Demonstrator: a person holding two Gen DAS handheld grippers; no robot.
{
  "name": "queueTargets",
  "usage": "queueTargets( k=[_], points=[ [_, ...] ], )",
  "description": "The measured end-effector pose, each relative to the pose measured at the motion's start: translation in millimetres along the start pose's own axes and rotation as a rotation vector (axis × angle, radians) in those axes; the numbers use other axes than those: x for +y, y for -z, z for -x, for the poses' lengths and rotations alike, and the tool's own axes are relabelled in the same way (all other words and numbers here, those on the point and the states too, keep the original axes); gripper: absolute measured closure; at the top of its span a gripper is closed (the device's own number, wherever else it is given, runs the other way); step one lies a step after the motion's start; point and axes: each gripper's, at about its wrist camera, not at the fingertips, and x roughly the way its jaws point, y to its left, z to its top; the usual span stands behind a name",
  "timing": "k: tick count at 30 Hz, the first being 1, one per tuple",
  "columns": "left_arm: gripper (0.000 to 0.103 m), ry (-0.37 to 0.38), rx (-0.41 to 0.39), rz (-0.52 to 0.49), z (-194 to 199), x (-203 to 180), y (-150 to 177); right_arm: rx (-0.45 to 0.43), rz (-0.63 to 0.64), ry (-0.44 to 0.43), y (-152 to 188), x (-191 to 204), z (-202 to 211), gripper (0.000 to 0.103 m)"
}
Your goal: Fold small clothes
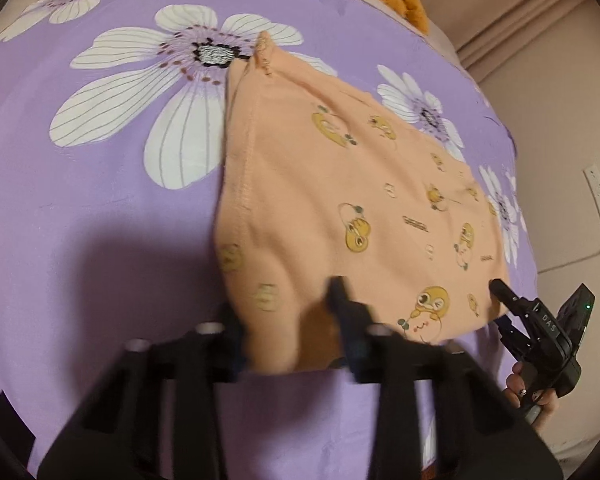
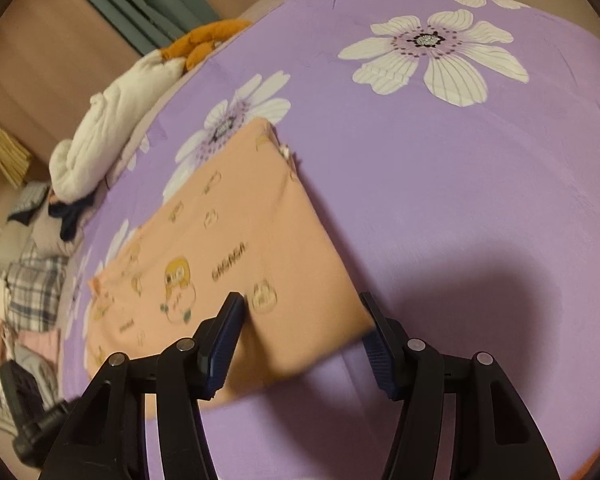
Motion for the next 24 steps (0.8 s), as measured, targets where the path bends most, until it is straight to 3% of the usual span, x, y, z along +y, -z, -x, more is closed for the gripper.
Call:
queueTargets(
  k=[1, 3, 4, 9, 16, 24],
  points=[
    [0.087, 0.002, -0.002, 0.008, 1, 1, -1, -0.011, -0.005, -0.004, 1, -1, -1, 0.054],
    [0.091, 0.012, -0.010, 0.036, 3, 3, -1, -0.014, -0.007, 0.000, -1, 0, -4, 0.085],
    [0.091, 0.012, -0.018, 0.043, 6, 3, 0, -0.010, -0.015, -0.009, -2, -1, -3, 0.087],
    [0.094, -0.013, -0.039, 0.027, 19, -1, 6, -0.053, 0.002, -0.050, -1, 4, 16, 0.091],
    [0.094, 0.030, -0.040, 0.024, 42, -9, 12, -0.121, 0.044, -0.135, -5, 21, 57, 0.092],
    [0.093, 0.039, -0.003, 0.014, 57, -14, 32, -0.146, 0.071, -0.146, 0, 25, 86, 0.092]
  ],
)
